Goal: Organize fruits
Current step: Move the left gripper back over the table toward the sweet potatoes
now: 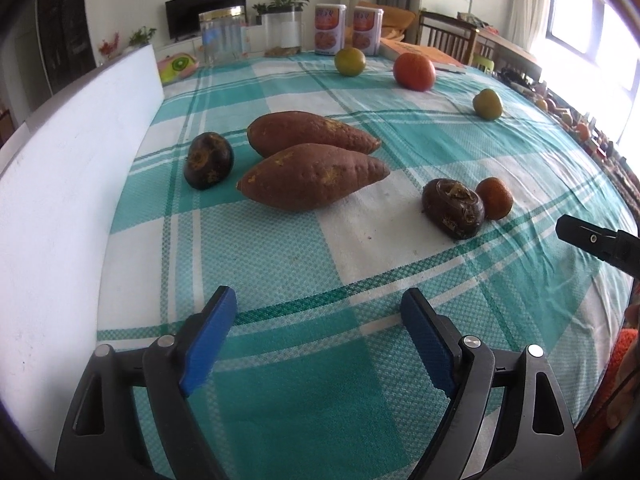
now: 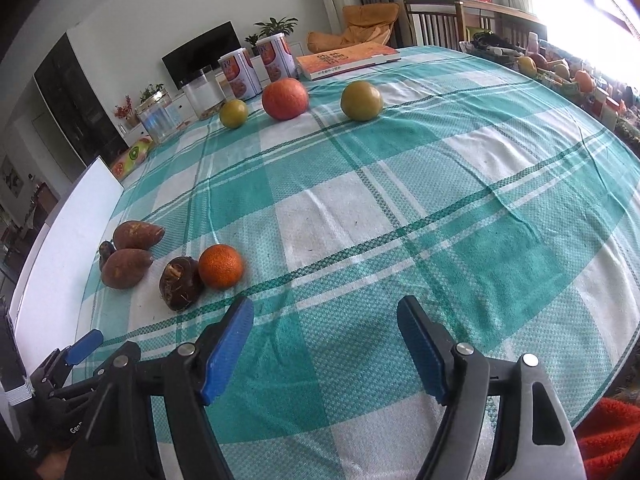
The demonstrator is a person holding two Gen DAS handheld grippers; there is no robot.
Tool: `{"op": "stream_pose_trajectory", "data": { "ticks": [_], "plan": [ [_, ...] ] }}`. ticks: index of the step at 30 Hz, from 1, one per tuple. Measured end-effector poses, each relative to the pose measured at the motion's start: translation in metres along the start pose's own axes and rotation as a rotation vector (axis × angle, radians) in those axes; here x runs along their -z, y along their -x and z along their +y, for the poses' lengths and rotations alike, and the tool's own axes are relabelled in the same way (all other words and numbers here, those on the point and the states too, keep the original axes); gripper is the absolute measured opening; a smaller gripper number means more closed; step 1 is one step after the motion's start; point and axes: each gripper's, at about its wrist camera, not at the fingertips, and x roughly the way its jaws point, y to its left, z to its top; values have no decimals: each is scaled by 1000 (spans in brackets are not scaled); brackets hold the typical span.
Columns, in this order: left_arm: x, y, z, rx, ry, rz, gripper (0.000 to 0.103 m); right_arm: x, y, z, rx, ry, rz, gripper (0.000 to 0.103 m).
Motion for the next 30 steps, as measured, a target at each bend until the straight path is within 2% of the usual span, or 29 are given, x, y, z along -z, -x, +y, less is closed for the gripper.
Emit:
{"op": "stream_pose_trajectory", "data": {
  "ticks": [7, 30],
  "plan": [
    [-2, -2, -3, 4, -22, 14, 92, 0, -3, -2, 1, -12, 15, 75],
    [-1, -2, -3, 4, -23, 15, 93, 0, -6, -3, -1, -15, 27, 78]
  ]
}}
